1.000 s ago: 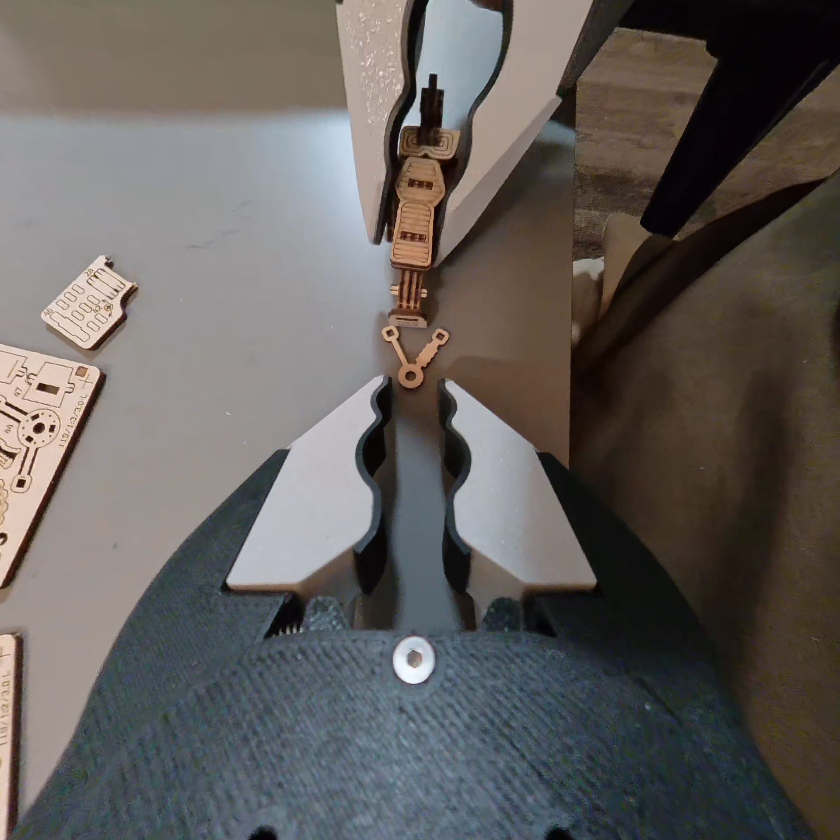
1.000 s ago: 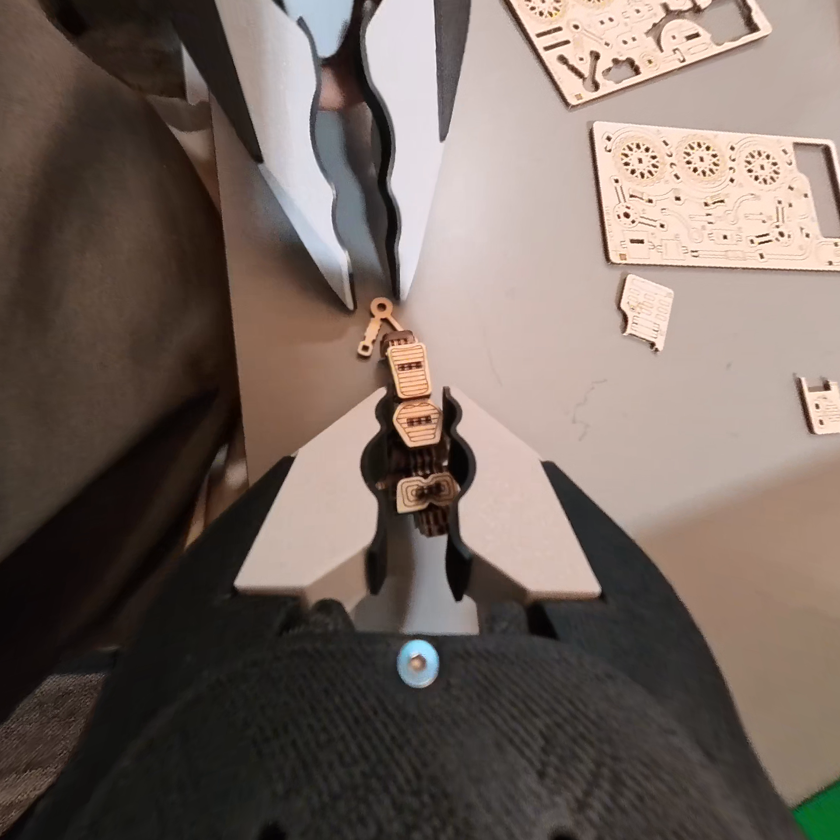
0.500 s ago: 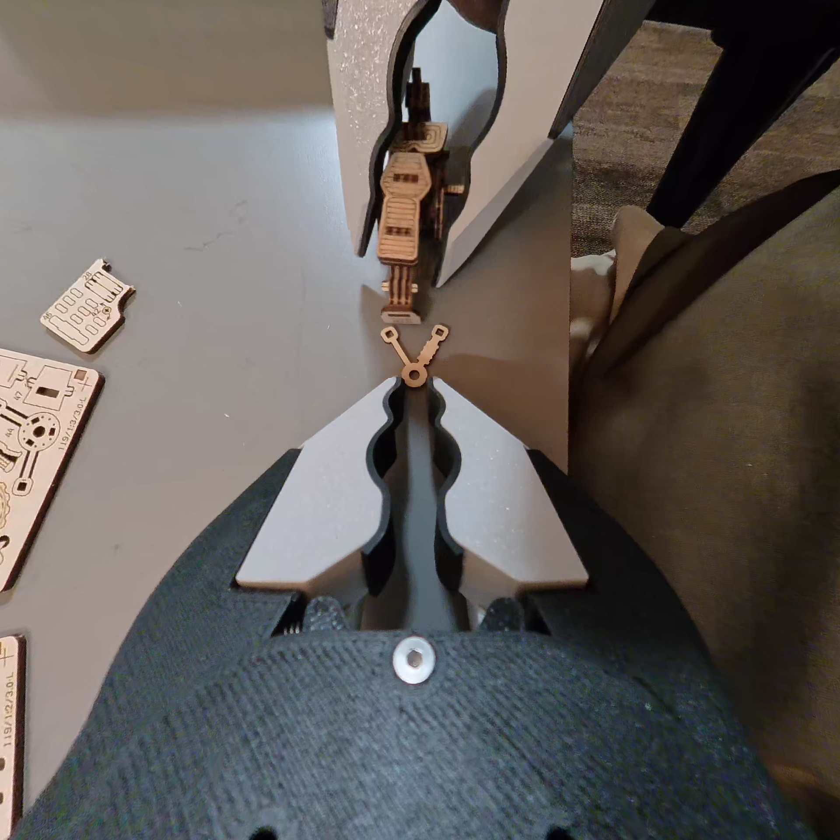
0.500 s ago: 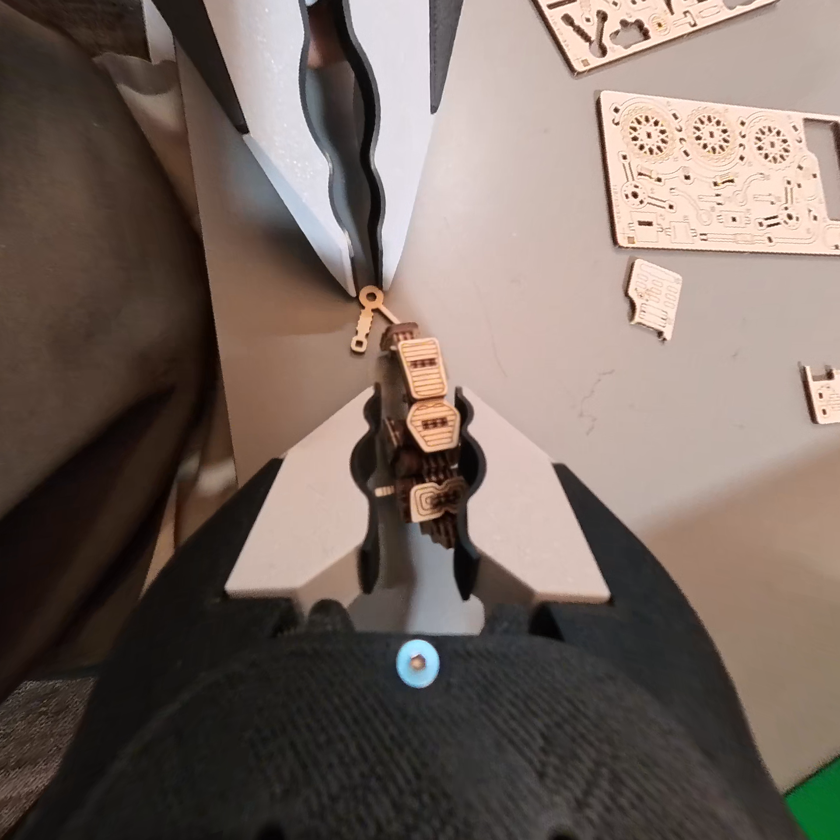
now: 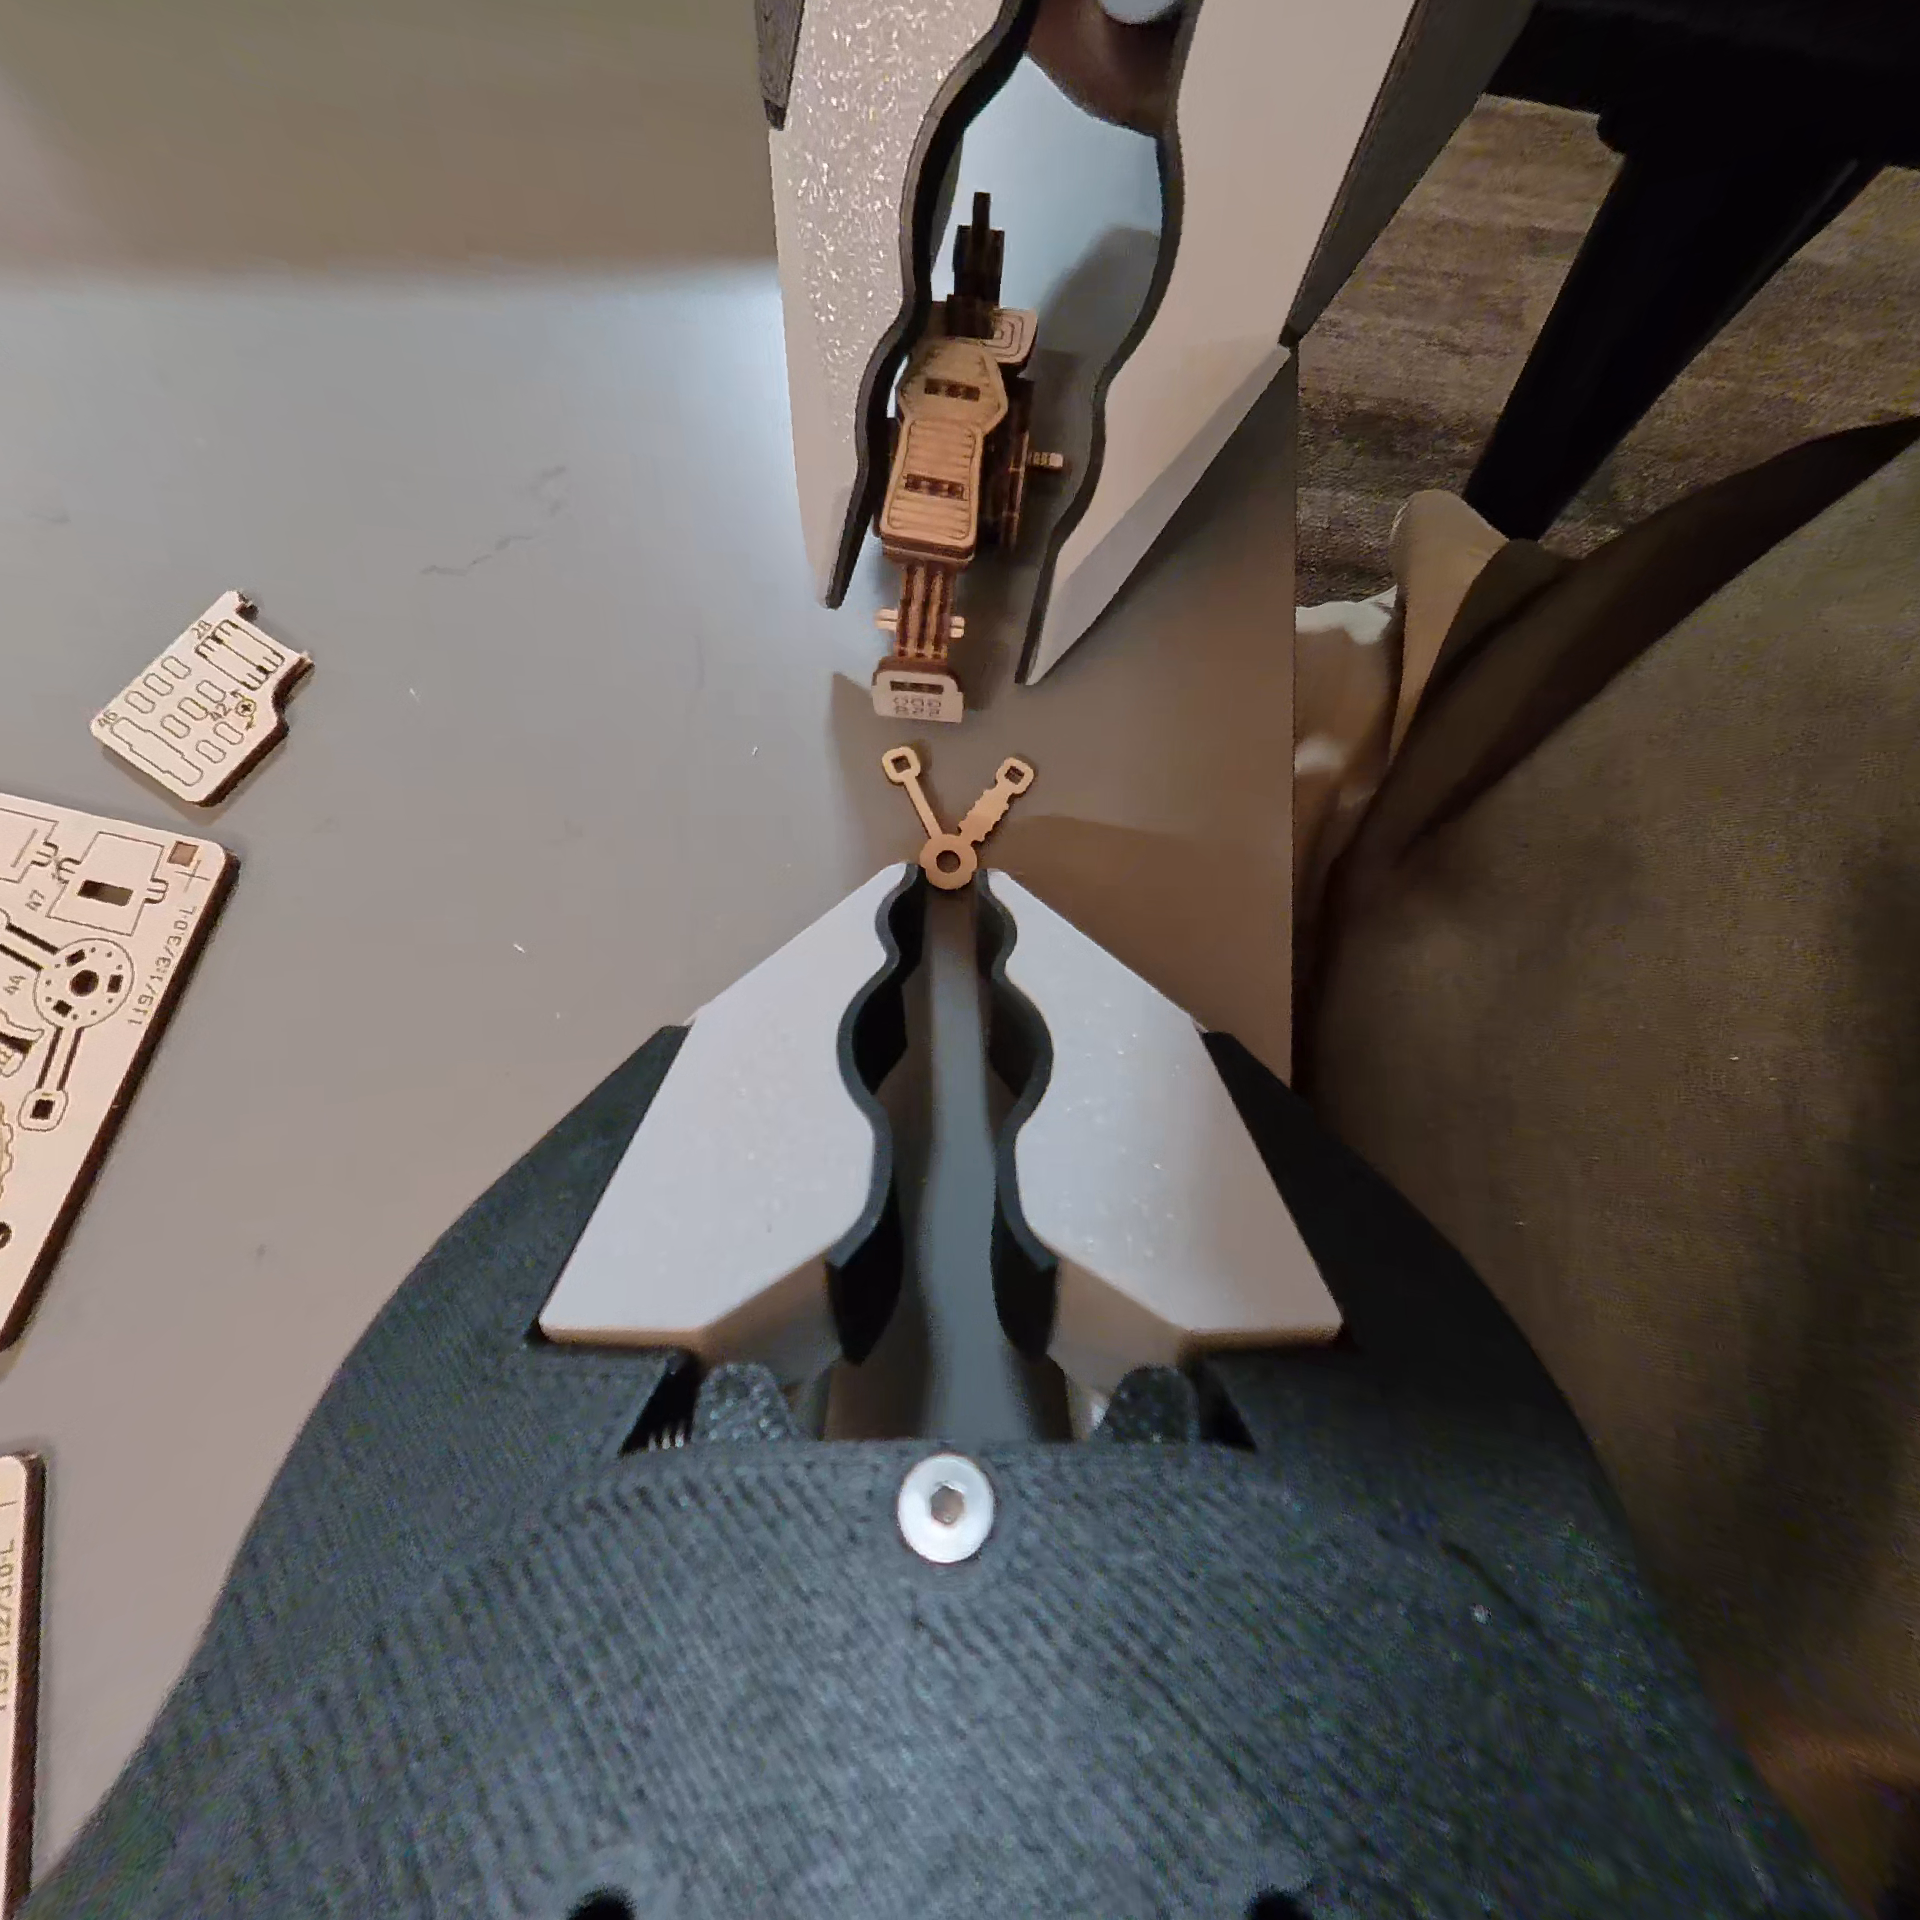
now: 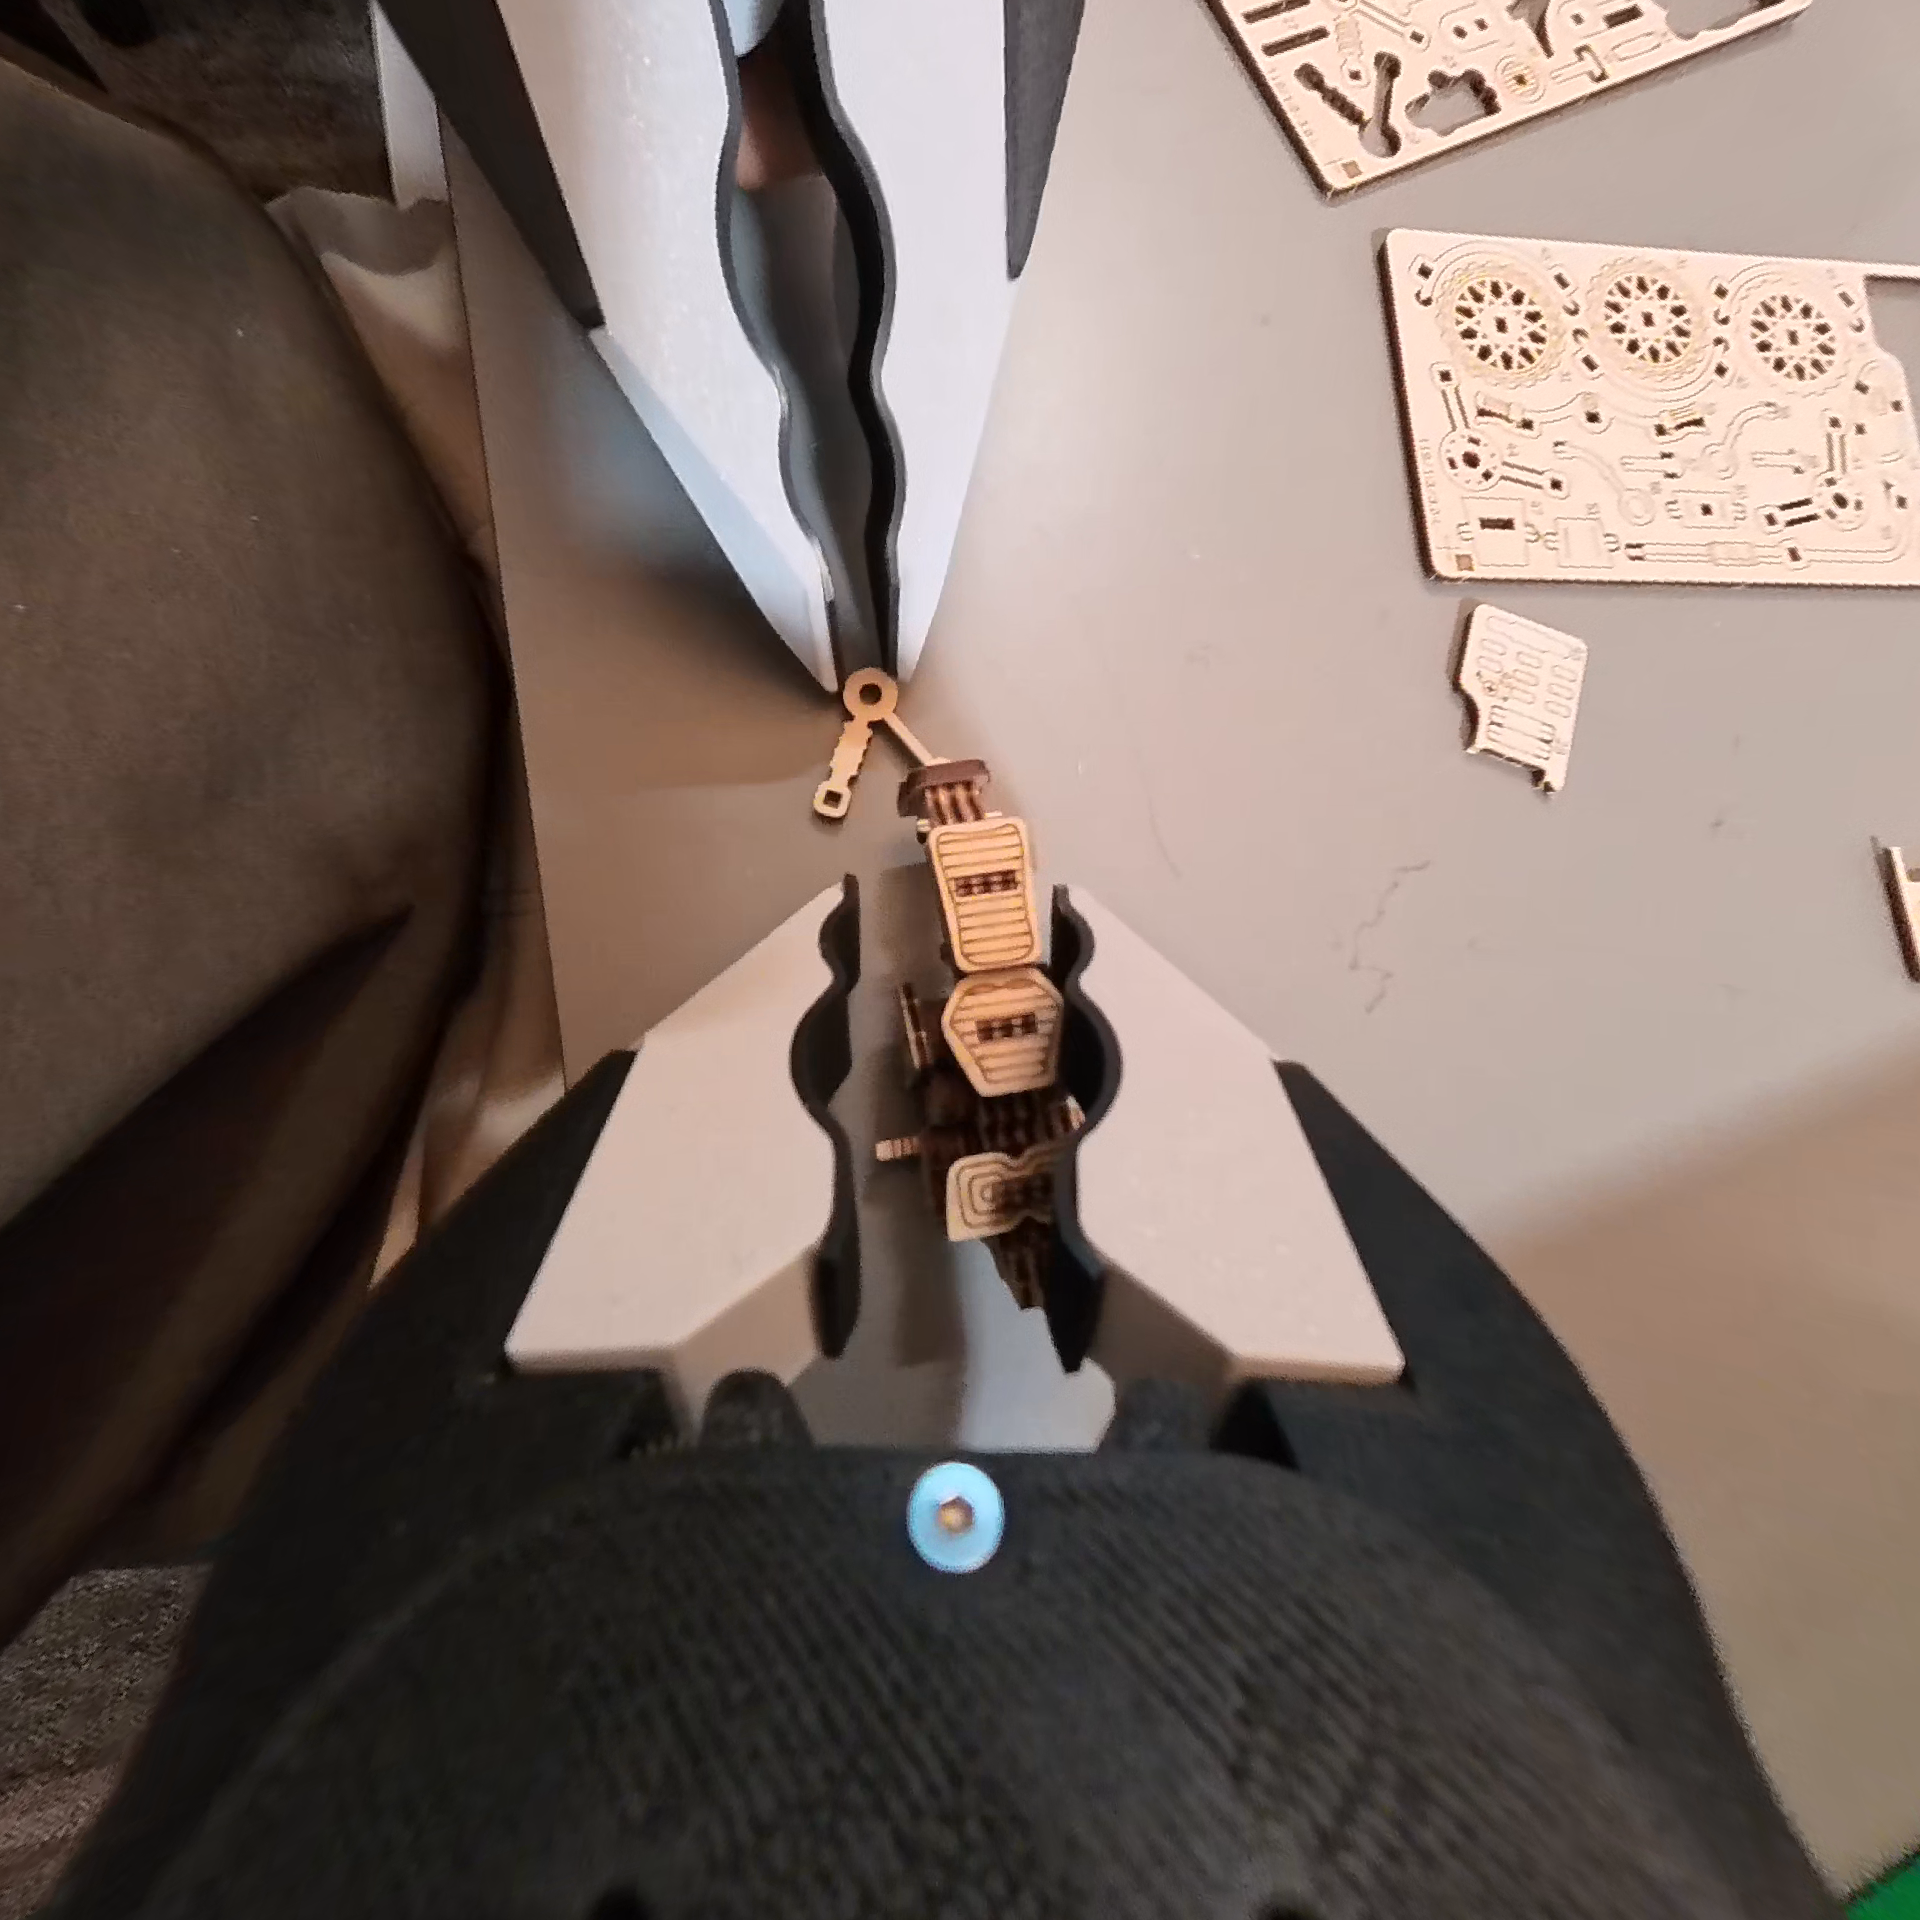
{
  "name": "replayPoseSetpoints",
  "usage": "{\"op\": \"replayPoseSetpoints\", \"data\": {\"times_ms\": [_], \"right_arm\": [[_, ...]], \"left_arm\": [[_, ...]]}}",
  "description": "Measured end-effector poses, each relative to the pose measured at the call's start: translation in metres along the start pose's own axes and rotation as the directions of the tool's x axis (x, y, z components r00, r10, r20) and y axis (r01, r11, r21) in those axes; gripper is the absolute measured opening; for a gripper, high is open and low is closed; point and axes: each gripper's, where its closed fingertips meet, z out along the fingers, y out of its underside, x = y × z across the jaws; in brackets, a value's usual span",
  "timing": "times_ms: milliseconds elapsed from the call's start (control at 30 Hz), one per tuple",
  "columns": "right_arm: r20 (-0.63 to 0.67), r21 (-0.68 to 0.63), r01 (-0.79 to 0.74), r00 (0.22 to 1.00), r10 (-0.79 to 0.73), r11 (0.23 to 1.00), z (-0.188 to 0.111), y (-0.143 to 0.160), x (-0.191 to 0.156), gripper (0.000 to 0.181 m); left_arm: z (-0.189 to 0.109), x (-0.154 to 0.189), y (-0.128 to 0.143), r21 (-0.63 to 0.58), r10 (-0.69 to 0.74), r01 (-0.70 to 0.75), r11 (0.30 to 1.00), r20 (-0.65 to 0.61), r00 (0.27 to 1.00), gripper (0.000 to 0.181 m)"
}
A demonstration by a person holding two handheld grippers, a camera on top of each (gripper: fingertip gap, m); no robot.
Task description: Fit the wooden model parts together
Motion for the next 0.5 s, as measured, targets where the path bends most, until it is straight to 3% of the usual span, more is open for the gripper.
{"op": "replayPoseSetpoints", "data": {"times_ms": [500], "right_arm": [[0.011,0.127,-0.088,0.996,0.087,0.988,-0.008,-0.013,0.010,0.046]], "left_arm": [[-0.004,-0.002,-0.005,0.043,-0.053,0.055,0.998,-0.031,0.998,0.007]]}}
